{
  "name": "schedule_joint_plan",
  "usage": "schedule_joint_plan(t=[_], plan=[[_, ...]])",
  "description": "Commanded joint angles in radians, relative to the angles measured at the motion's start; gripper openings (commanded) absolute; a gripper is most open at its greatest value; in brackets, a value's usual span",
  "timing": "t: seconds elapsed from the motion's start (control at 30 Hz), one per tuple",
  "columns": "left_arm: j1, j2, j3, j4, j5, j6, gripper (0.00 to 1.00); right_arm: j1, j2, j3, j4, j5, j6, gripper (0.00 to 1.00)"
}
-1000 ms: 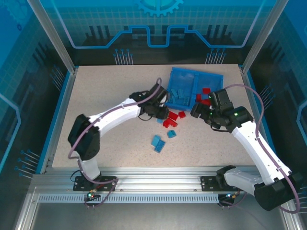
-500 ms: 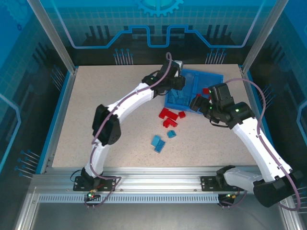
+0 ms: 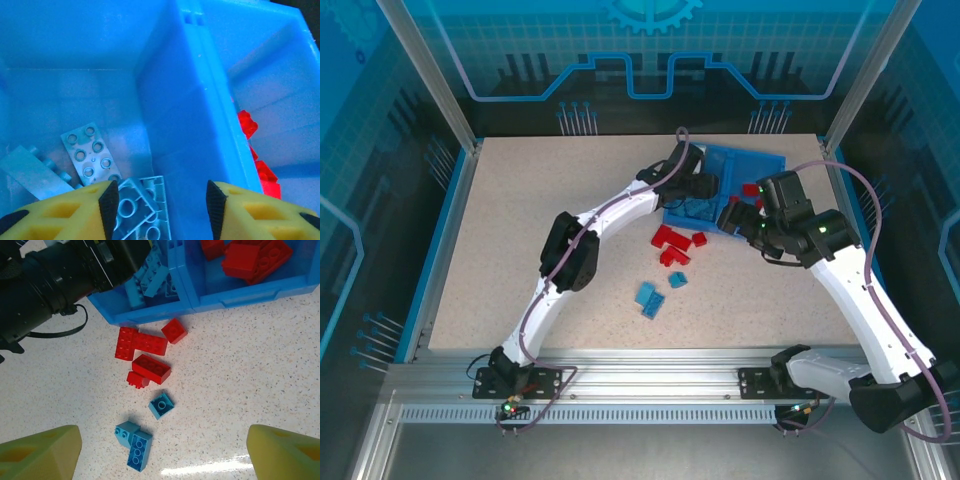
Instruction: Sort the legos into containers by color
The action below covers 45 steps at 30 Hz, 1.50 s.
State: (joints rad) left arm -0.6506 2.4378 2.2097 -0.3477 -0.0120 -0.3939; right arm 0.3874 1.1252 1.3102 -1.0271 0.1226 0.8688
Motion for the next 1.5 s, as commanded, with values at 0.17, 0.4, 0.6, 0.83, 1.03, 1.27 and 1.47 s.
schedule_joint_plan(t=[0.17,0.4,0.6,0.83,1.03,1.27,1.47], plan=[[0.013,-0.382,-0.111,-0.134,0.04,0.113,0.55,0.023,-0.039,-0.074,-0.031,-0.034,-0.023,0.87],[0.012,-0.808,-0.413,-0.164,0.096,0.245,0.67,0.095,0.049,-0.207,0.124,-0.118,0.003,0.88],[0.012,-1.17,-0.767,-0.197,0.105,0.384,0.71,0.212,0.216,-0.228,0.219,-0.141,-0.006,0.88],[0.011,-1.548,-1.101,-0.217,0.103,0.557,0.75,0.251,0.419,-0.153,0.307,-0.099,-0.041,0.88],[0.012,-1.711,-1.248,-0.234,0.128,0.771,0.99,0.254,0.595,-0.033,0.286,0.005,-0.344,0.71],[0.012,-1.723,-1.291,-0.188,0.119,0.8,0.99,0.259,0.697,0.026,0.2,0.178,-0.578,0.71],[0.012,-1.703,-1.315,-0.125,0.126,0.827,0.99,0.259,0.792,0.07,0.191,0.179,-0.67,0.67]])
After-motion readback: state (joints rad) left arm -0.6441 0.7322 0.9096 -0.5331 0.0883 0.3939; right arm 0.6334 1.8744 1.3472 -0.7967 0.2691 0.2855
